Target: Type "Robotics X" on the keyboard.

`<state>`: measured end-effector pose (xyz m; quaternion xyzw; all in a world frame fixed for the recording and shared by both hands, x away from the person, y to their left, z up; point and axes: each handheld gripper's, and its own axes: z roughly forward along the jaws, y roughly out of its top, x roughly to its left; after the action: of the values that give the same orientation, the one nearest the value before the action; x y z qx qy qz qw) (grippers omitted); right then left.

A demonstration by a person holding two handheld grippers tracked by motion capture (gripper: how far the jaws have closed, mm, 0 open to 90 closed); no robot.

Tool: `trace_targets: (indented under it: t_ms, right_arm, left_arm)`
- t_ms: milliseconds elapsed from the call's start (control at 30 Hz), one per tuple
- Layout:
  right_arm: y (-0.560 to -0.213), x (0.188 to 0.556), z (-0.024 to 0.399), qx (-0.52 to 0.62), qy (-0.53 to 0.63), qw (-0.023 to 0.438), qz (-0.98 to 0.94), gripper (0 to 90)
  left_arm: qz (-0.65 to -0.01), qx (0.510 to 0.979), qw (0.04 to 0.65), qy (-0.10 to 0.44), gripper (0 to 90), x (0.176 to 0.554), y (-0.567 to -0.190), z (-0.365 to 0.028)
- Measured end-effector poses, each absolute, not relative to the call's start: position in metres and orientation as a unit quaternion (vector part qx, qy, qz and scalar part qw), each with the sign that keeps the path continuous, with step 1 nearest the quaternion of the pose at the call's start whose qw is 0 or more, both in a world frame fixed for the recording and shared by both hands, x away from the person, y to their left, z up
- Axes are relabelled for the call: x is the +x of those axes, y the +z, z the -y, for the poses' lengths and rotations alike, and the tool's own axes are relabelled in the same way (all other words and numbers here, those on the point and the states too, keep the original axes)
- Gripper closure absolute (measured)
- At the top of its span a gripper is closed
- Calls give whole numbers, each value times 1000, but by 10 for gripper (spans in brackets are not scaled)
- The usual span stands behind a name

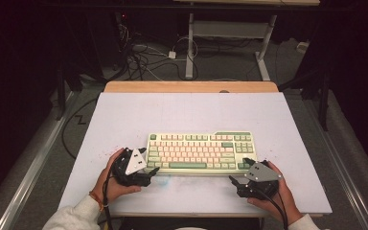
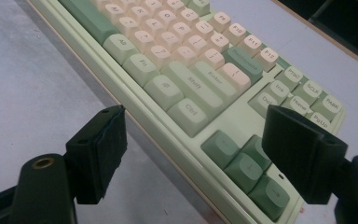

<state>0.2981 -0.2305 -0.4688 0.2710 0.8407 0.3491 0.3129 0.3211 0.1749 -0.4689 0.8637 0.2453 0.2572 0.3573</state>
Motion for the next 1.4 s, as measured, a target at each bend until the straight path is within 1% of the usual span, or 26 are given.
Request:
trace_targets:
  t_ms: [100,167,233,300,367,500,633,667,833,967,1233,1400]
  right_arm:
    - [-469,298,230,270,349,313,-841,224]
    - [-469,298,230,271,349,313,-841,223]
    - [-469,298,231,271,349,313,-841,224]
    - [-469,298,231,271,349,312,-841,224]
    - [-469,298,231,271,349,313,-841,223]
    - [-469,298,230,271,348,312,-842,223]
    - [-469,298,230,270,347,313,-842,223]
    - [-469,298,230,270,346,313,-842,223]
    - [-469,298,230,269,346,313,-843,224]
    - [-469,299,230,269,344,313,-843,224]
    - [-470,299,229,269,343,312,-844,224]
    - [-471,299,229,268,342,310,-846,224]
  left_arm:
    - [-253,864,358,249,288,321,-470,-181]
    - [-256,864,358,245,343,321,-471,-185]
    - [-258,865,355,242,371,322,-471,-189]
    - [-264,865,357,232,429,323,-471,-192]
    - [-263,865,365,220,531,324,-470,-194]
    - [-266,867,367,208,708,326,-469,-197]
    - [-268,871,361,197,867,329,-466,-198]
    - [-270,871,361,194,879,330,-465,-198]
    - [-279,869,363,188,880,335,-463,-197]
    - [-273,873,360,185,880,341,-462,-193]
    - [-261,876,367,177,880,354,-454,-175]
    - [-256,882,358,168,879,361,-454,-163]
